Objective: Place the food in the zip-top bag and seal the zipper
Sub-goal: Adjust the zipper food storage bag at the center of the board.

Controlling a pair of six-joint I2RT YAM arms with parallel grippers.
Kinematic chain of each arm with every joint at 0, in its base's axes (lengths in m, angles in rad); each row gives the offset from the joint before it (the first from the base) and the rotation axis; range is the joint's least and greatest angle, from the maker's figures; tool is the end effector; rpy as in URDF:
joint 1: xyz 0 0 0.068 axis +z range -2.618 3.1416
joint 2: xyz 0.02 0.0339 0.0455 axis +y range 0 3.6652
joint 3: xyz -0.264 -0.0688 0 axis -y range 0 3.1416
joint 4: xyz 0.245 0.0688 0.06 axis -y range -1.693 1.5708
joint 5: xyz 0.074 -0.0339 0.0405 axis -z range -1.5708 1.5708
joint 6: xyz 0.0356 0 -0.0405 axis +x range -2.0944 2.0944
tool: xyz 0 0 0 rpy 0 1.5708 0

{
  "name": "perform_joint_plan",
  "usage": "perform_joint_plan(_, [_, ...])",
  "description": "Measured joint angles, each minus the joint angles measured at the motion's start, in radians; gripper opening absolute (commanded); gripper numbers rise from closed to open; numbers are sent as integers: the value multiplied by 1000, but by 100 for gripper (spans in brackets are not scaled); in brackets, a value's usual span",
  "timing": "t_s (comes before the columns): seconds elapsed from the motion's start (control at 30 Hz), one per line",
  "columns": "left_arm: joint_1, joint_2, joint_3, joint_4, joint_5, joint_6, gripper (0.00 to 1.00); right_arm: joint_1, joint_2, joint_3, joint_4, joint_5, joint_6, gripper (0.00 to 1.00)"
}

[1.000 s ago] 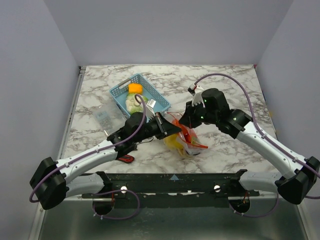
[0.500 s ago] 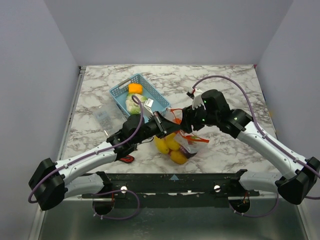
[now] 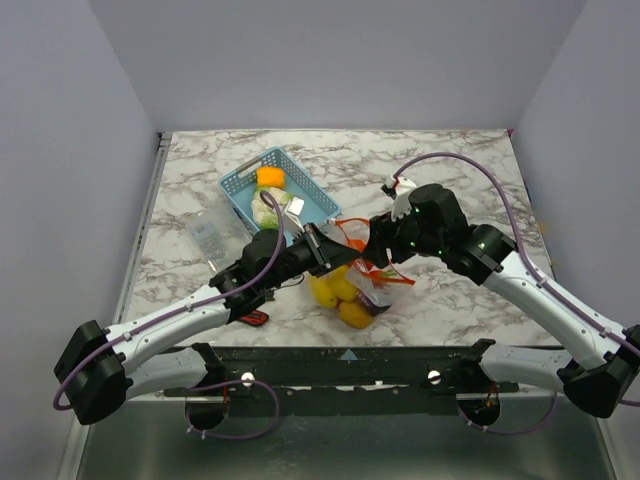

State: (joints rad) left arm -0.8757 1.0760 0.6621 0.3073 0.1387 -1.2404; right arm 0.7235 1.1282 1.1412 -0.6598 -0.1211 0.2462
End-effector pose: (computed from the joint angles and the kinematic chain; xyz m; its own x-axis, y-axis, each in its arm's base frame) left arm 0.1574 -0.1965 0.2906 -0.8249 -0.4736 -0.3087 0.2109 0.2488 -0.9453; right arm 0.1758 0.1610 0.3493 -0.6158 -0.2211 -0.7562 -0.5973 0.7569 0.2651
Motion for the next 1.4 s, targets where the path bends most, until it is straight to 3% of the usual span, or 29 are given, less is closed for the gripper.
perform_joint_plan(0.13, [5,-32,-5,-36,-23,24,0,9,20,0,4,43,19,43])
perform_joint_plan(0.33, [5,-72,-16,-71,-37,53,0,11,95,-9,24,95,35,1])
perform_joint_plan(0.57, [5,-107,-15,-111,-38,102,0,15,83,34,21,174,41,1])
perform_joint_plan(0.73, [5,-149,-19,-120,-56,87,0,15,76,125,44,140,27,1])
perform_joint_plan(1.0, [6,-122,-172,-46,-75,-23,1,15,91,-53,140,69,37,1])
perform_joint_plan(1.03, [6,-114,-180,-42,-74,-28,7,15,96,-64,137,67,38,1])
perform_joint_plan(1.1, [14,-105,-182,-21,-60,-21,27,15,98,-66,135,68,37,0])
perform_joint_plan(1.23, [73,-105,-169,60,36,60,47,15,80,-56,127,79,30,0])
perform_joint_plan(1.4, [239,-105,-132,139,287,218,51,15,81,-30,103,60,17,0])
